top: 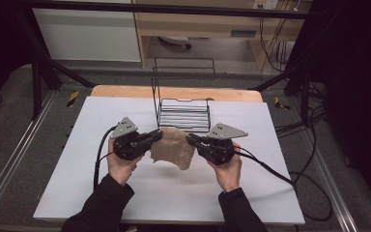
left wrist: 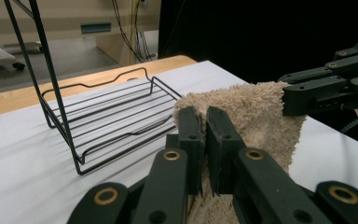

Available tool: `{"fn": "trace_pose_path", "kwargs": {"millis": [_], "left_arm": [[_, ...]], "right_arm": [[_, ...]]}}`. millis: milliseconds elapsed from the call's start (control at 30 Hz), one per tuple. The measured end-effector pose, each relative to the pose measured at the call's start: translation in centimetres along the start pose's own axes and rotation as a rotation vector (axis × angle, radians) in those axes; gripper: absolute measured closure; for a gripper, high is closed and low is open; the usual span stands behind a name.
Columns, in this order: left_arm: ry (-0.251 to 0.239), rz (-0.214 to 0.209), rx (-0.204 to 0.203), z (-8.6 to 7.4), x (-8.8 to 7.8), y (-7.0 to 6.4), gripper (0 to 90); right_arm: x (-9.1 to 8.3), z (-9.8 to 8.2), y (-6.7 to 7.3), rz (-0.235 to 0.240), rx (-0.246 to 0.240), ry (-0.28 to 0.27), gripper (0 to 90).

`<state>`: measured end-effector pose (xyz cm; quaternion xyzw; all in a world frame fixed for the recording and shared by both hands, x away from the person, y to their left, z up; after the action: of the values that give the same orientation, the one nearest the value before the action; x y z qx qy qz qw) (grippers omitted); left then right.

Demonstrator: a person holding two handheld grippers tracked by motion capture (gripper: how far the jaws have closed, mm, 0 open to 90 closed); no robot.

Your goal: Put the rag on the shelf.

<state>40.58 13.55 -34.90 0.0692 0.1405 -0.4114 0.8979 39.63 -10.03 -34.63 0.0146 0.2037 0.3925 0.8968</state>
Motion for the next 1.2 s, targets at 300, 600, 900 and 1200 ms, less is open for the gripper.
{"fn": "trace_pose_path", "kwargs": {"millis": [300, 600, 900, 1200], "left_arm": [[-0.045, 0.018, 0.011, 1.5, -0.3, 0.0, 84.7], [-0.097, 0.034, 0.018, 3.3, -0.3, -0.2, 84.7], [-0.127, 0.043, 0.025, 4.9, -0.2, -0.2, 84.6], [-0.168, 0.064, 0.028, 6.6, -0.3, 0.3, 84.6]], "right_arm": [[-0.6, 1.3, 0.2, -0.003, -0.017, -0.045, 84.2], [-1.6, 3.2, 0.0, -0.020, -0.034, -0.096, 84.2], [-2.2, 4.6, -0.2, -0.031, -0.045, -0.131, 84.2], [-2.6, 6.5, -0.1, -0.043, -0.059, -0.167, 84.3]]}}
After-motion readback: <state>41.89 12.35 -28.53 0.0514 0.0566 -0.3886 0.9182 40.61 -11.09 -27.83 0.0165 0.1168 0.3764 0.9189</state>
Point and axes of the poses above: each handheld gripper's, and its own axes: x roughly forward along the jaws, z roughly out of its top, y roughly to its left, the point moved 3 cm from there along x, roughly forward along the jaws, and after that the axes turned 10 degrees about x, right-handed, at the moved point
